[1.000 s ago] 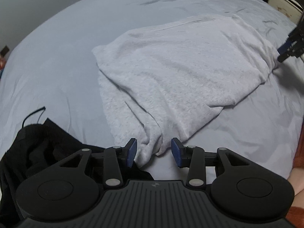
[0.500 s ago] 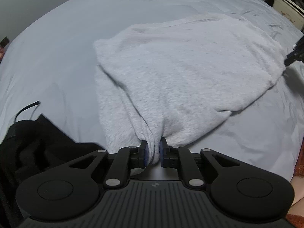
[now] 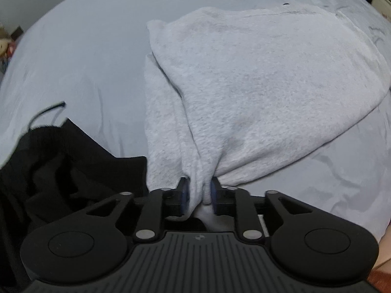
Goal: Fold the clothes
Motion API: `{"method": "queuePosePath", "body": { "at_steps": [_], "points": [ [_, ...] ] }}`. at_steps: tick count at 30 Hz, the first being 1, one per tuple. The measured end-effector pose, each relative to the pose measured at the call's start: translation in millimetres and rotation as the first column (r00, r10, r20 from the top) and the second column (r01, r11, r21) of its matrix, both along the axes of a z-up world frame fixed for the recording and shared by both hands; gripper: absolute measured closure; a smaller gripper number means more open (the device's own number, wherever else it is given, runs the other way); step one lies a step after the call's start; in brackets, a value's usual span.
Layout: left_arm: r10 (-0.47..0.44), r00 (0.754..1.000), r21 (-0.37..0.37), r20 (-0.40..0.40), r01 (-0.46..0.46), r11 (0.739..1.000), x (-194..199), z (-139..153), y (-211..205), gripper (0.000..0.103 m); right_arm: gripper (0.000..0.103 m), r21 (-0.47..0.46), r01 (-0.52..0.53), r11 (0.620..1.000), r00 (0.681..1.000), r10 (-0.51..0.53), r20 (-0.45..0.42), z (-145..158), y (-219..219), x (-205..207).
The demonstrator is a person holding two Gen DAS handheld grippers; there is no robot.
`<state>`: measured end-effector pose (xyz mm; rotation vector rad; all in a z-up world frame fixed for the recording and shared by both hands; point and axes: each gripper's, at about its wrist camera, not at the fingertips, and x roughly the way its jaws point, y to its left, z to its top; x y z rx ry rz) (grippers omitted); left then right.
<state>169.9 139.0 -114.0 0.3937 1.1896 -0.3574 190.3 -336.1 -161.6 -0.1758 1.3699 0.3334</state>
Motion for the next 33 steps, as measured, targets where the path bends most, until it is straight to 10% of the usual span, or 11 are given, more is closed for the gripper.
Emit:
{"method": "queuePosePath", "body": {
  "at_steps": [5,15,23,33],
  "points": [
    [-0.017,0.993,0.002,0.115,0.017,1.000,-16.8,33.8,-2.7,0.062,0.060,0.084,0.062,0.995,0.998,-0.064,0.024,21.5,-11.3,4.3],
    [-0.062,0.993,-0.025,0.105,0.065,0.998,-9.5,37.4,-37.4,0.062,0.062,0.097,0.045,0.994,0.997,-0.052,0.061,21.2,1.7,20.1],
    [-0.108,0.993,0.114,0.051,0.102,0.988,0.7,2.7,-42.5,0.062,0.046,0.134,0.115,0.984,0.993,-0.117,0.011,1.8,-13.7,28.9],
    [-0.083,0.991,0.018,0.103,0.082,0.996,0.5,40.9,-25.9,0.057,0.045,0.223,0.146,0.964,0.989,-0.140,-0.042,17.0,-29.3,35.0]
  ]
}}
